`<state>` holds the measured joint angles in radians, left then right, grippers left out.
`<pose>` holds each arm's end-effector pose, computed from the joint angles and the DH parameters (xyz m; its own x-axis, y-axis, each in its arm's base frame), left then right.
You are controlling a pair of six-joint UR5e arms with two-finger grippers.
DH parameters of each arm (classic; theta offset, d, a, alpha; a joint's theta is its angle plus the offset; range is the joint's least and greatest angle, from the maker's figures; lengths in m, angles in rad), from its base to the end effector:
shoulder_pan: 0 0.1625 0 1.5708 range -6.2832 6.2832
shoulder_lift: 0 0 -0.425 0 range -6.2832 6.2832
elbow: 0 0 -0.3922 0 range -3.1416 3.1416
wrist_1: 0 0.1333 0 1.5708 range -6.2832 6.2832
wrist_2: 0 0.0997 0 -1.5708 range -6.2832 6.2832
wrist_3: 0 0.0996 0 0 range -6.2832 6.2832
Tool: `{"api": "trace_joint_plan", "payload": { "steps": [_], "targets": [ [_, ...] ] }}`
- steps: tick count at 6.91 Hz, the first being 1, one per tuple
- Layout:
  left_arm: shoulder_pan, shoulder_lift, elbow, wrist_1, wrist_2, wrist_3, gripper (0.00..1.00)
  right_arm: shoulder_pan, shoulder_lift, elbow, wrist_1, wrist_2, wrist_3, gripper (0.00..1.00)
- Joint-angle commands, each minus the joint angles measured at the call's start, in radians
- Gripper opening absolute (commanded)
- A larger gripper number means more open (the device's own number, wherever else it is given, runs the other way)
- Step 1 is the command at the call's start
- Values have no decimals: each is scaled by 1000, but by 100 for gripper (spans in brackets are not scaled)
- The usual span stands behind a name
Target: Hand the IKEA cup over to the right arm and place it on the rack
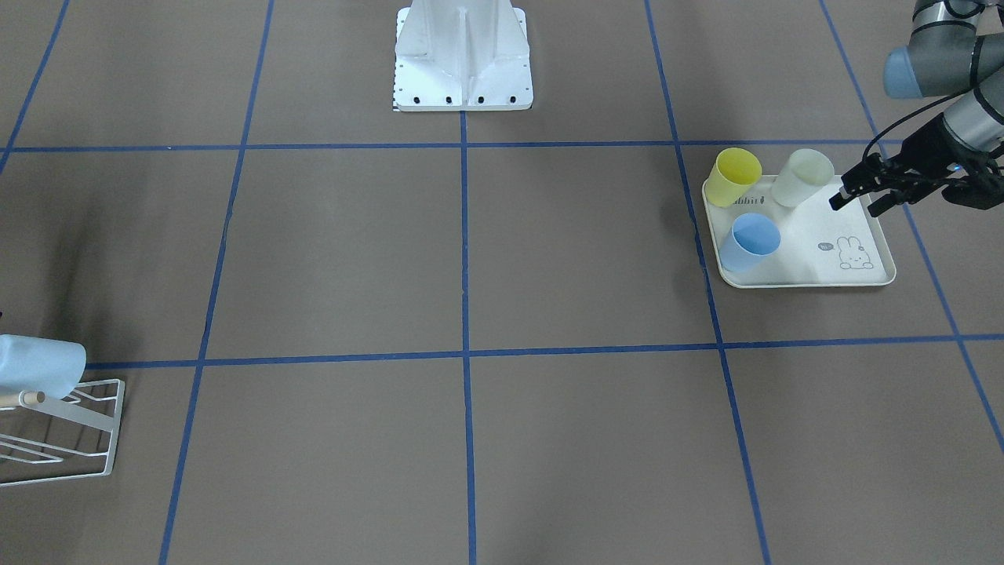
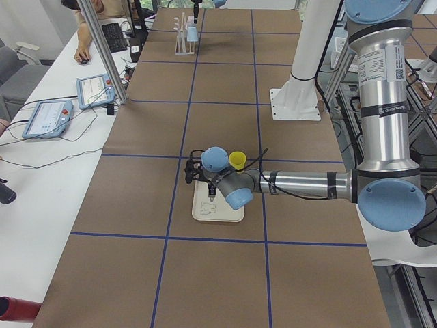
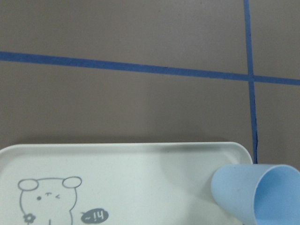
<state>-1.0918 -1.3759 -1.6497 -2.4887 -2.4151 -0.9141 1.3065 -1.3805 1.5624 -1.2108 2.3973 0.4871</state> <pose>0.1433 -0.4035 0.5992 0.4626 -0.0108 -0.8865 0.0751 0.9968 0.0271 -0.0952 -0.5817 0.5153 0.5951 -0.0929 0.7983 -0.0619 0.9850 0.1608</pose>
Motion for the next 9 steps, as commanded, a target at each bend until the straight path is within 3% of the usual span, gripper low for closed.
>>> {"api": "trace_joint_plan", "payload": {
  "steps": [1, 4, 5, 6, 9],
  "targets": [
    [42, 85, -51, 1, -1, 0, 91, -7, 0, 2, 0, 0, 2, 100],
    [139, 113, -58, 4, 34, -6, 87, -7, 0, 1, -1, -1, 2, 100],
    [142, 113, -56, 5, 33, -6, 67, -7, 0, 2, 0, -1, 2, 100],
    [142, 113, -55, 5, 33, -6, 2, -7, 0, 2, 0, -1, 2, 100],
    [141, 103, -56, 5, 15, -11, 0, -7, 1, 14, 0, -3, 2, 100]
  ]
}}
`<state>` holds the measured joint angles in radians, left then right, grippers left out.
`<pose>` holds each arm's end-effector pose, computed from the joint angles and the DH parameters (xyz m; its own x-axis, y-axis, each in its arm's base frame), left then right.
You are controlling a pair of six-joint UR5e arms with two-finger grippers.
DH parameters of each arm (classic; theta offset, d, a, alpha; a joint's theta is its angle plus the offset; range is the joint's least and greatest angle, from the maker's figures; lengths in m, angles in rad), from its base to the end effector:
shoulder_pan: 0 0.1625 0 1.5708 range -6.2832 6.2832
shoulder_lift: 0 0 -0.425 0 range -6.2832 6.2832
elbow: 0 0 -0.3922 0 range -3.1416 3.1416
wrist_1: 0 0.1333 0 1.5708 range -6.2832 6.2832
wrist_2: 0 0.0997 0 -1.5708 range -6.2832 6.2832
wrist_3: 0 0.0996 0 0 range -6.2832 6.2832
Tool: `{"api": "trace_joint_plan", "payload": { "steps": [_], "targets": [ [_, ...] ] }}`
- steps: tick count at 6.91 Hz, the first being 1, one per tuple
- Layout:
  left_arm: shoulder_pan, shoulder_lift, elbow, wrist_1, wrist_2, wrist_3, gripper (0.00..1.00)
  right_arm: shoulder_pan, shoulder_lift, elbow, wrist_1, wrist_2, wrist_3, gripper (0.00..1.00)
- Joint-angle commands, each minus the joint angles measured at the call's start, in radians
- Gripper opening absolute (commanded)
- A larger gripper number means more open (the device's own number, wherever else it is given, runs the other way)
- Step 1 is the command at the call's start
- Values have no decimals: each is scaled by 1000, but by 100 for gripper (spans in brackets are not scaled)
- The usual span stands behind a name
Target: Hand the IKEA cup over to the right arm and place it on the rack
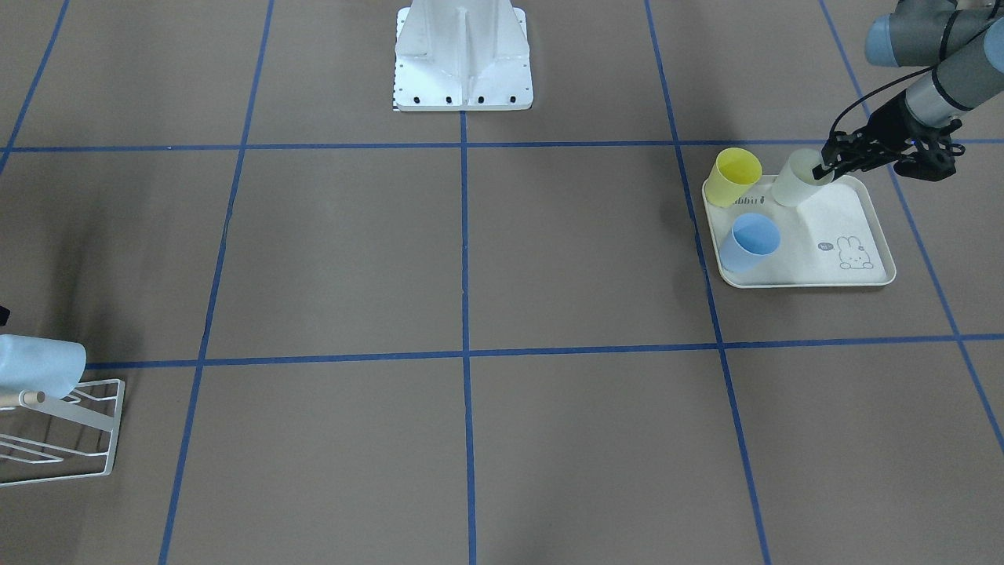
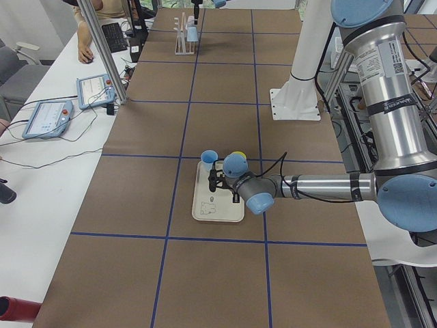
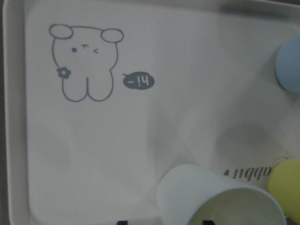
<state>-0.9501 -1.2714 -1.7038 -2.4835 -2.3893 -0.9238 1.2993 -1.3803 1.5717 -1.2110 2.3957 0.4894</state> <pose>0.1722 -0.3450 0.6158 0.5020 0.0061 -0.8648 -0.0439 0.9989 -0.0185 -0.0992 -0.5805 0.5106 0.5934 -0.1019 0.7984 -0.0572 0.9841 0.1681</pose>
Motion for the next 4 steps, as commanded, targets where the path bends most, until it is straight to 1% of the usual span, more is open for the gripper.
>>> {"api": "trace_joint_plan", "payload": {
  "steps": [1, 2, 3, 4],
  "targets": [
    [-43, 6, -20, -3, -74, 0, 0, -2, 1, 7, 1, -1, 0, 100],
    [-197, 6, -31, -3, -141, 0, 0, -9, 3, 14, 1, -1, 0, 100],
    [-290, 4, -31, -3, -198, 2, 0, -23, 10, 19, 1, -4, 0, 100],
    [-377, 4, -54, 0, -221, 0, 0, -37, 13, 19, 33, -6, 2, 100]
  ]
}}
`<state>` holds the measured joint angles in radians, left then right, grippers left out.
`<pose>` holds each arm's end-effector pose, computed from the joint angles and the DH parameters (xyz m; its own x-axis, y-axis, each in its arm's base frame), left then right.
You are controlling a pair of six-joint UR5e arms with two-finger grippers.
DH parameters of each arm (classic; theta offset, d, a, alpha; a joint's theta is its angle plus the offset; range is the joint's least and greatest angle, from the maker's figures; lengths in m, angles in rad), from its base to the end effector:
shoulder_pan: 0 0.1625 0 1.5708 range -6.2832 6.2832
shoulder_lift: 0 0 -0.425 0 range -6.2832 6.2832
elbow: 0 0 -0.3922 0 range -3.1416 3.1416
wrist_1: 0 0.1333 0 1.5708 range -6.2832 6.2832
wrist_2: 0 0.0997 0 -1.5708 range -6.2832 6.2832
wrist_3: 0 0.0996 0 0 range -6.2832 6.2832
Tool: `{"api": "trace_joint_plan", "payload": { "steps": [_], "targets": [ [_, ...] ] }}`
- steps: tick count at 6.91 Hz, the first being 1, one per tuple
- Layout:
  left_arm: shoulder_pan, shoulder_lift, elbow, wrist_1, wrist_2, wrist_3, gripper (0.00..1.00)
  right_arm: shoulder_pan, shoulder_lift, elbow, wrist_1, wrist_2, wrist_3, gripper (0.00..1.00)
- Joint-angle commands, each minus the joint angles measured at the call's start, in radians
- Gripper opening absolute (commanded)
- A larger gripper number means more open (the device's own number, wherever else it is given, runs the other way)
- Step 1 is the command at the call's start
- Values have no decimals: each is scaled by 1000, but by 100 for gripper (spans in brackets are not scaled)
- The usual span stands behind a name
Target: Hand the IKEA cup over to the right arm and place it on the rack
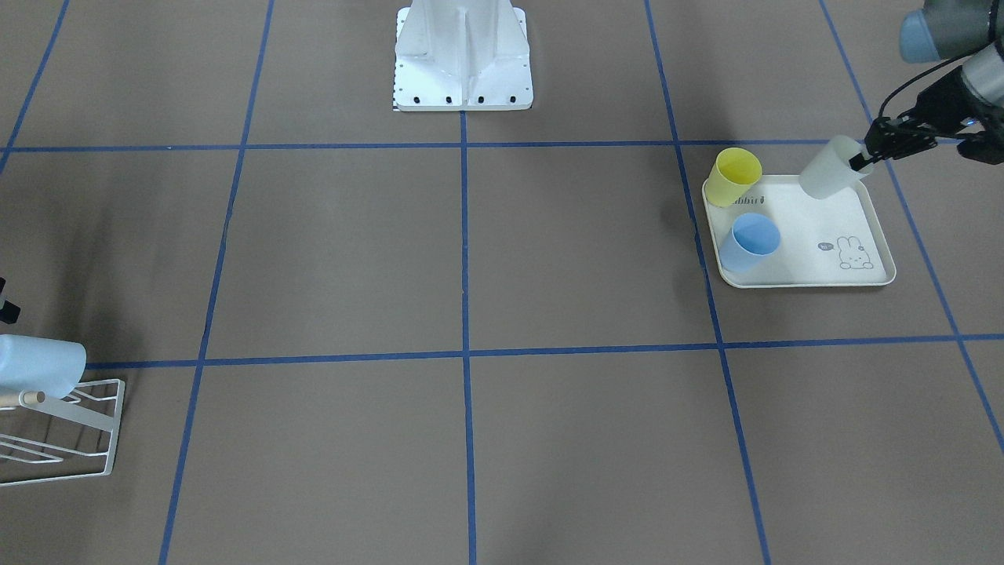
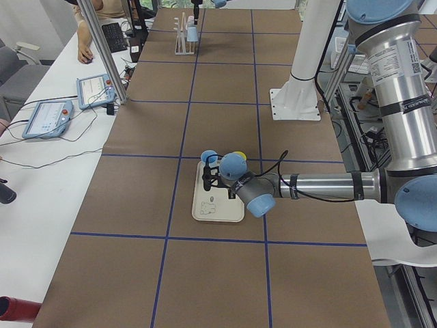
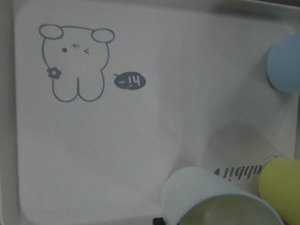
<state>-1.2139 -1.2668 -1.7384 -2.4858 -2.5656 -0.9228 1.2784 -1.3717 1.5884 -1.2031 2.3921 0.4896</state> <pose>0.0828 -0.3645 0.5899 0.3821 -0.0839 -0.9203 0.0927 0.9943 -0.0521 -0.1116 -0.5801 0.4964 0.5860 -0.1390 0.7983 -0.0399 0.9790 0.1998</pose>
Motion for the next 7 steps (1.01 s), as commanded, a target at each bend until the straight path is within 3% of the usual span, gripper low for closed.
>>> {"api": "trace_joint_plan", "payload": {
  "steps": [1, 2, 5, 7],
  "targets": [
    [-133, -15, -20, 5, -48, -5, 0, -43, -6, -11, 139, -5, 29, 100],
    [-134, -51, -20, 11, -47, -42, 0, -86, -6, -24, 259, -7, 144, 100],
    [-99, -289, -20, 1, -50, -398, 0, -210, 9, -18, 572, -8, 653, 100],
    [-30, -466, -18, -2, -30, -636, 0, -257, 16, -7, 721, -8, 804, 100]
  ]
}}
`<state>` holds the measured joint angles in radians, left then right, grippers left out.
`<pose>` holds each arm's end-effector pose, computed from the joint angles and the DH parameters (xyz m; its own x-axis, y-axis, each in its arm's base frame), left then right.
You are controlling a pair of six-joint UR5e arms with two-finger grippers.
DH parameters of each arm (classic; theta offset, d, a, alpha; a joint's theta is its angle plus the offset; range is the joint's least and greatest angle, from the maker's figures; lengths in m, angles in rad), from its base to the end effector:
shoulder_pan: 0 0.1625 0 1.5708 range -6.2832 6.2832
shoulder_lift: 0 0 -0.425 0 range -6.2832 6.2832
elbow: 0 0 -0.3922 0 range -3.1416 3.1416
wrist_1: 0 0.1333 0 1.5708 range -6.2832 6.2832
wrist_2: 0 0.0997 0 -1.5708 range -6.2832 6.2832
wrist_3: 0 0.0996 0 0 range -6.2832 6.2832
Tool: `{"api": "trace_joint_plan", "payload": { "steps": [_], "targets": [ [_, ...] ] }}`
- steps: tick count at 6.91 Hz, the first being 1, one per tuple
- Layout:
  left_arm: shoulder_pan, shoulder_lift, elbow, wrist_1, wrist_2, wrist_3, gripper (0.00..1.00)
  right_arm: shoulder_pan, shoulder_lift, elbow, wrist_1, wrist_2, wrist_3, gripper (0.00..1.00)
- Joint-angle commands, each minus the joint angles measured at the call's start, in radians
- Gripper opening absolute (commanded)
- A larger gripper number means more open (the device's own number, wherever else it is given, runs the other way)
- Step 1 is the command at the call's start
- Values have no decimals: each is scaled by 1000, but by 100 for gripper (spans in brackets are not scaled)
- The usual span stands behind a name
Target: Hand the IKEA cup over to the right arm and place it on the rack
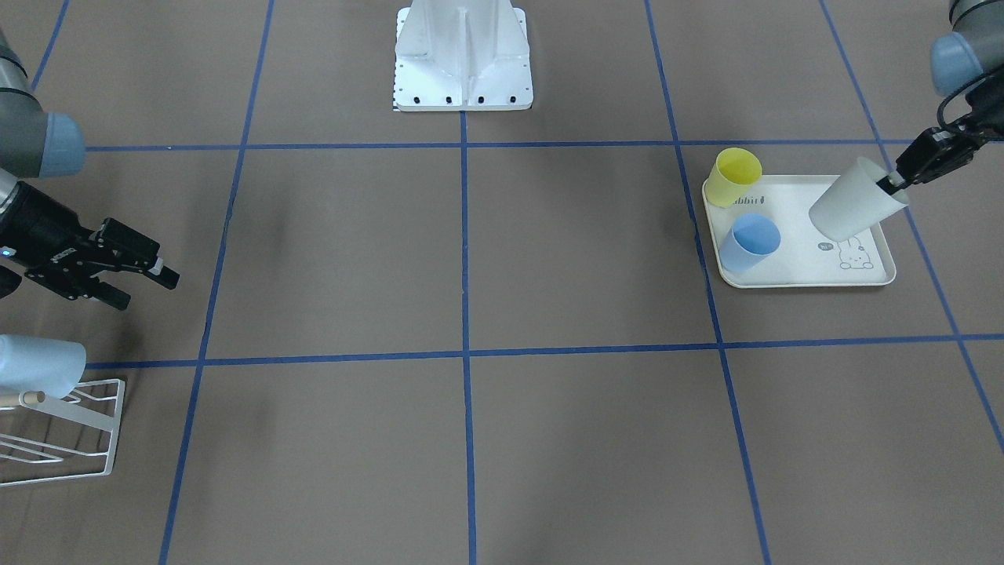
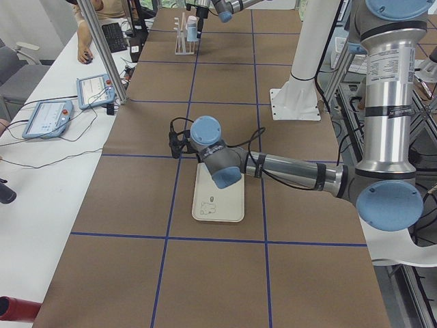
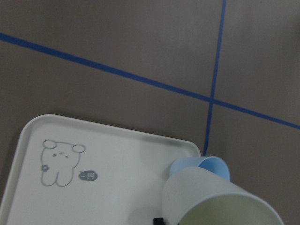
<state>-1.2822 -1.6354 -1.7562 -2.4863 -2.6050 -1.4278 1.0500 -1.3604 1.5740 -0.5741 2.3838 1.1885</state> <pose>0.0947 -0.4867 0.4180 0.1489 -0.2455 -0.9579 0.2466 0.9473 -0.2044 -0.2314 -0.5259 0.4258 0.2591 -0.0636 0.9638 -0.1739 0.9784 0.1114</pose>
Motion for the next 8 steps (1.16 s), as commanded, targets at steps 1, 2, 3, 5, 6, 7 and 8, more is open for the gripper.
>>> {"api": "trace_joint_plan", "payload": {
  "steps": [1, 2, 3, 5, 6, 7, 8],
  "targets": [
    [96, -188, -6, -15, 96, -286, 0, -57, 12, 11, 202, -2, 237, 100],
    [213, -255, -2, -98, 252, -456, 0, -82, 23, 12, 315, -20, 361, 100],
    [403, -280, 0, -276, 480, -649, 0, -131, 49, 11, 432, -76, 484, 100],
    [689, -305, 15, -594, 876, -822, 0, -208, 131, 24, 595, -181, 732, 100],
    [745, -316, 21, -688, 941, -847, 0, -228, 145, 44, 662, -225, 837, 100],
    [767, -340, 32, -741, 951, -914, 0, -272, 147, 64, 742, -288, 903, 100],
    [771, -363, 44, -755, 951, -934, 0, -330, 145, 99, 801, -380, 989, 100]
  ]
}}
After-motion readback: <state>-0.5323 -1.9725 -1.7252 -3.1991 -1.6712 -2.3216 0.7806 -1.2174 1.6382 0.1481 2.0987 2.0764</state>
